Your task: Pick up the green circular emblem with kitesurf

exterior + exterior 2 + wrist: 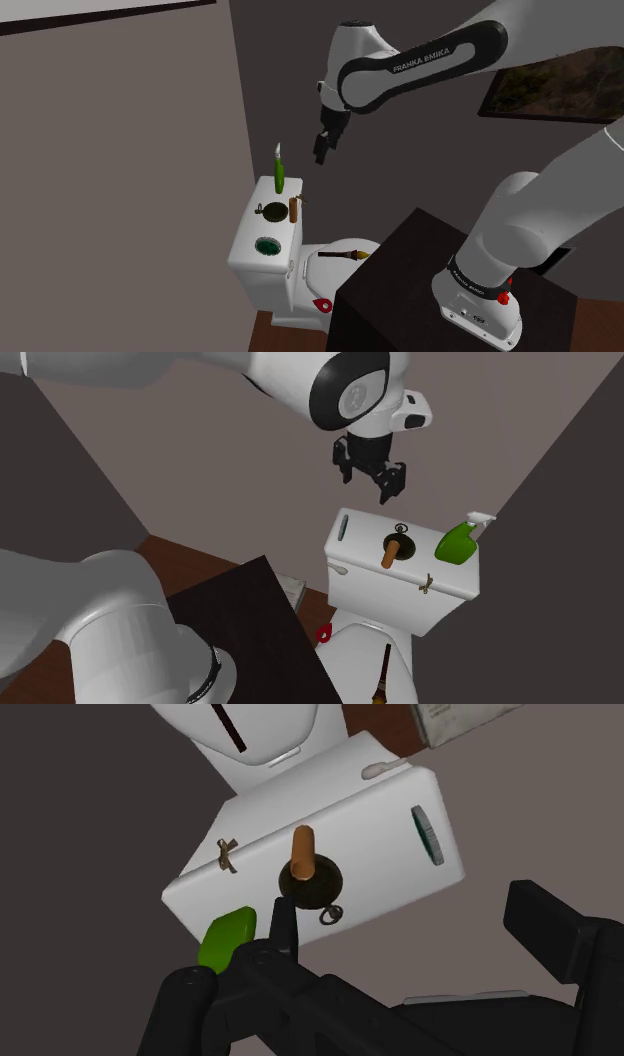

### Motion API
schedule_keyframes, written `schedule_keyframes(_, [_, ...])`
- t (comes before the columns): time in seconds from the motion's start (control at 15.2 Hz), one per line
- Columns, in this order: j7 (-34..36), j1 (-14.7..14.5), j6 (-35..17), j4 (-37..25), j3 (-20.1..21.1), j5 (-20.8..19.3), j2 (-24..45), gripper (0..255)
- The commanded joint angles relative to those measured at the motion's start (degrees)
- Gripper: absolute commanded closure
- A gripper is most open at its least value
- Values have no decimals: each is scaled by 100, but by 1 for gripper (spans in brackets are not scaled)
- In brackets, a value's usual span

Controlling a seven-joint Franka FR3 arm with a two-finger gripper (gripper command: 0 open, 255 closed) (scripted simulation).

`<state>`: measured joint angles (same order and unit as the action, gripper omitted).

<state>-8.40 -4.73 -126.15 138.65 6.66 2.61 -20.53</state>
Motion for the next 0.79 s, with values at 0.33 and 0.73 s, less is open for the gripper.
schedule_keyframes(0.33, [-150, -190, -1101, -140, 235, -77, 1333, 0])
schedule_keyframes(0.73, [-189, -339, -1830, -554, 395, -331, 2574, 0])
